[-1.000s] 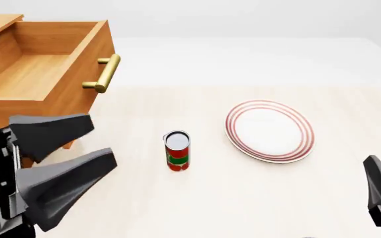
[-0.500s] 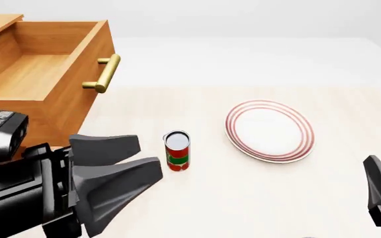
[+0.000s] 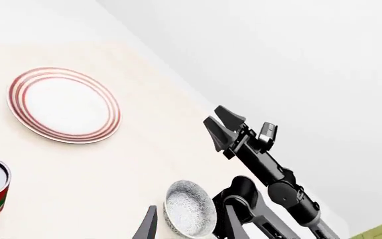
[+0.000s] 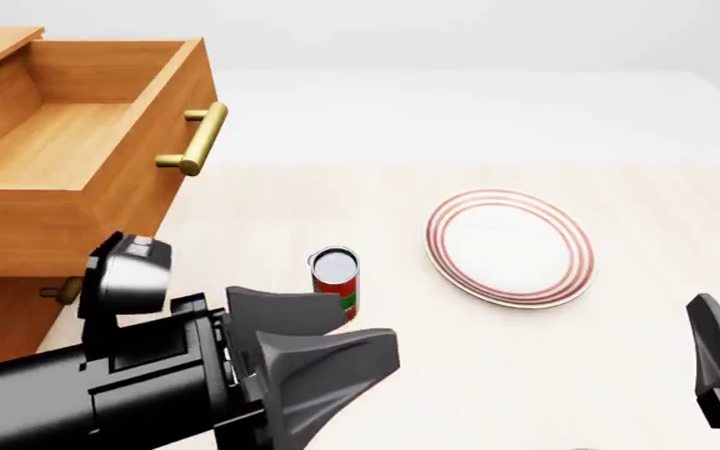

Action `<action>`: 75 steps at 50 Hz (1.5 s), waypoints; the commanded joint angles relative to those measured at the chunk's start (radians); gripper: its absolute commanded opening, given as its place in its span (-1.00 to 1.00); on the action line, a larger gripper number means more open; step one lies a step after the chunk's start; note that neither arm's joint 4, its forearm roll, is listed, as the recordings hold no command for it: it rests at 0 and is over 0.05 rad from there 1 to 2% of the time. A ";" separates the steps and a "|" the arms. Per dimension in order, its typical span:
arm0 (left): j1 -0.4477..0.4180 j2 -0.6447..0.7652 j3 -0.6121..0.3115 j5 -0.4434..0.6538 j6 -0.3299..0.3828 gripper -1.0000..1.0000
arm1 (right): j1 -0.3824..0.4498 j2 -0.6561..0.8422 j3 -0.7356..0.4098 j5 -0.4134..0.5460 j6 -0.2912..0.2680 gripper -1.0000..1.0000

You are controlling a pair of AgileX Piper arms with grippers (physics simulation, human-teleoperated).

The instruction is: Put the bowl in the top drawer of the cabinet.

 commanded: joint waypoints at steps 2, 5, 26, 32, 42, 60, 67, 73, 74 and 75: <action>-0.035 0.096 -0.010 -0.052 -0.045 1.00 | 0.000 -0.003 0.000 0.003 0.000 1.00; -0.040 0.121 -0.016 -0.063 -0.046 1.00 | 0.000 0.003 0.000 -0.003 0.000 1.00; -0.072 0.253 -0.037 -0.131 -0.112 1.00 | 0.000 0.003 0.000 -0.003 0.000 1.00; -0.076 0.289 -0.010 -0.180 -0.184 1.00 | 0.000 -0.003 0.000 0.003 0.000 1.00; -0.078 0.339 -0.009 -0.205 -0.222 1.00 | 0.000 -0.003 0.000 0.003 0.000 1.00; -0.078 0.406 -0.010 -0.248 -0.277 1.00 | 0.000 0.003 0.000 -0.003 0.000 1.00; -0.071 0.427 -0.001 -0.275 -0.296 1.00 | 0.000 0.003 0.000 -0.003 0.000 1.00; -0.061 0.451 0.020 -0.314 -0.325 1.00 | 0.000 0.003 0.000 -0.003 0.000 1.00; -0.058 0.454 0.021 -0.319 -0.326 1.00 | 0.000 -0.003 0.000 0.003 0.000 1.00; -0.057 0.457 0.022 -0.322 -0.327 1.00 | 0.000 0.003 0.000 -0.003 0.000 1.00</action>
